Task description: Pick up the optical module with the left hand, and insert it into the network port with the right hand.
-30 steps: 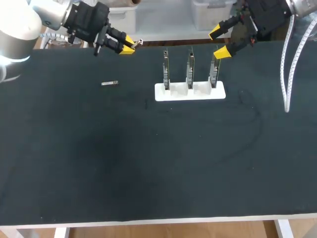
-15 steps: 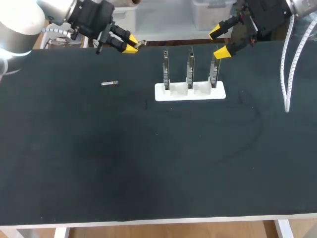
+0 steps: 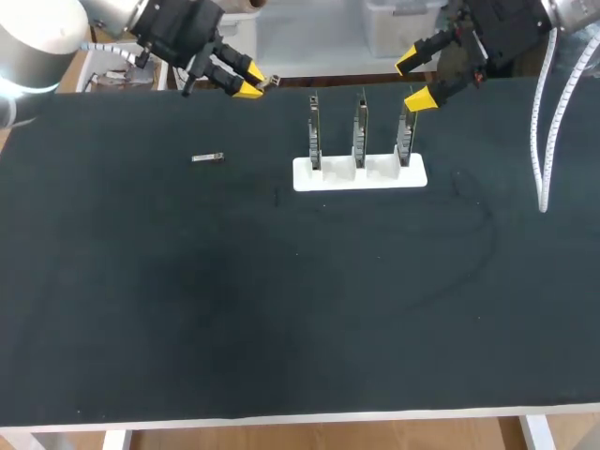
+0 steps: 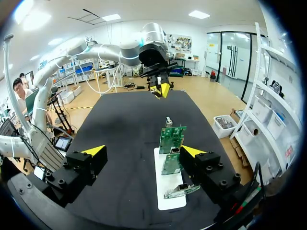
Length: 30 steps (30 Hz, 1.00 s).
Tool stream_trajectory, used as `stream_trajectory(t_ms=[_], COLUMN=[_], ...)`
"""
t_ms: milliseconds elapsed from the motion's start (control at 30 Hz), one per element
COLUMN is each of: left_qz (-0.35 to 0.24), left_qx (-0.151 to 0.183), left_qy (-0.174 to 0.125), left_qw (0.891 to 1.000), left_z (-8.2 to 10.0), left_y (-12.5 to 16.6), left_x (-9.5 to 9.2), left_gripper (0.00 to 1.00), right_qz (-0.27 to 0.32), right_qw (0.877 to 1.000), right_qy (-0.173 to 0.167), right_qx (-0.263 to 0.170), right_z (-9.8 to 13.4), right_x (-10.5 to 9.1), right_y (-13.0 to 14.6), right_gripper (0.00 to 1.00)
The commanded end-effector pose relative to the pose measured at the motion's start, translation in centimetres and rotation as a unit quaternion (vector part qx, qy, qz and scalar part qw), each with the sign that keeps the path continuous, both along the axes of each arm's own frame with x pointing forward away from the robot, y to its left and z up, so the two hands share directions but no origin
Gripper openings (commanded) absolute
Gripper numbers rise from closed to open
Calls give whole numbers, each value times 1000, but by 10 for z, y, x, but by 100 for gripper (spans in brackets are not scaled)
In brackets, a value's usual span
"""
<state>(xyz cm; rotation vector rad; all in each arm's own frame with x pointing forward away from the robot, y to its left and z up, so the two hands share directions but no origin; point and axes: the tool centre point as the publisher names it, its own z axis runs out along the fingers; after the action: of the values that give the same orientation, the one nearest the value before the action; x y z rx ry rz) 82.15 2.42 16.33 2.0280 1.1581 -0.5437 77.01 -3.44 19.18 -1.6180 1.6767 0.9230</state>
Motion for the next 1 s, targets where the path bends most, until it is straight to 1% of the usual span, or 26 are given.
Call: stream_trajectory(t_ms=[33, 400, 433, 467, 533, 633, 767, 800, 867, 933, 1000], left_qz=[-3, -3, -1, 10, 9, 14, 23, 24, 29, 25, 25], left_qx=[3, 3, 15, 11, 9, 15, 31, 30, 19, 14, 11], left_qy=[2, 2, 4, 10, 10, 13, 33, 37, 56, 61, 58], left_qw=[1000, 1000, 1000, 1000, 1000, 1000, 999, 999, 998, 998, 998], left_z=[1, 1, 0, 0, 1, 4, 3, 2, -3, -5, -5], left_y=[-1, -1, -2, -3, -4, -7, -11, -12, -16, -18, -18], left_x=[4, 4, 4, 5, 6, 7, 6, 5, 3, 1, 1], left_gripper=[0, 0, 0, 0, 0, 0, 0, 0, 0, 0, 0], right_qz=[0, 0, 0, 0, 0, 0, 0, 0, 0, 0, 0], right_qw=[1000, 1000, 1000, 1000, 1000, 1000, 1000, 1000, 1000, 1000, 1000], right_qy=[0, 0, 0, 0, 0, 0, 0, 0, 0, 0, 0], right_qx=[0, 0, 0, 0, 0, 0, 0, 0, 0, 0, 0], right_z=[0, 0, 0, 0, 0, 0, 0, 0, 0, 0, 0], right_x=[1, 1, 1, 1, 1, 1, 1, 1, 1, 1, 1], right_y=[0, 0, 0, 0, 0, 0, 0, 0, 0, 0, 0], right_gripper=[100, 100, 100, 100, 100, 100, 100, 100, 100, 100, 100])
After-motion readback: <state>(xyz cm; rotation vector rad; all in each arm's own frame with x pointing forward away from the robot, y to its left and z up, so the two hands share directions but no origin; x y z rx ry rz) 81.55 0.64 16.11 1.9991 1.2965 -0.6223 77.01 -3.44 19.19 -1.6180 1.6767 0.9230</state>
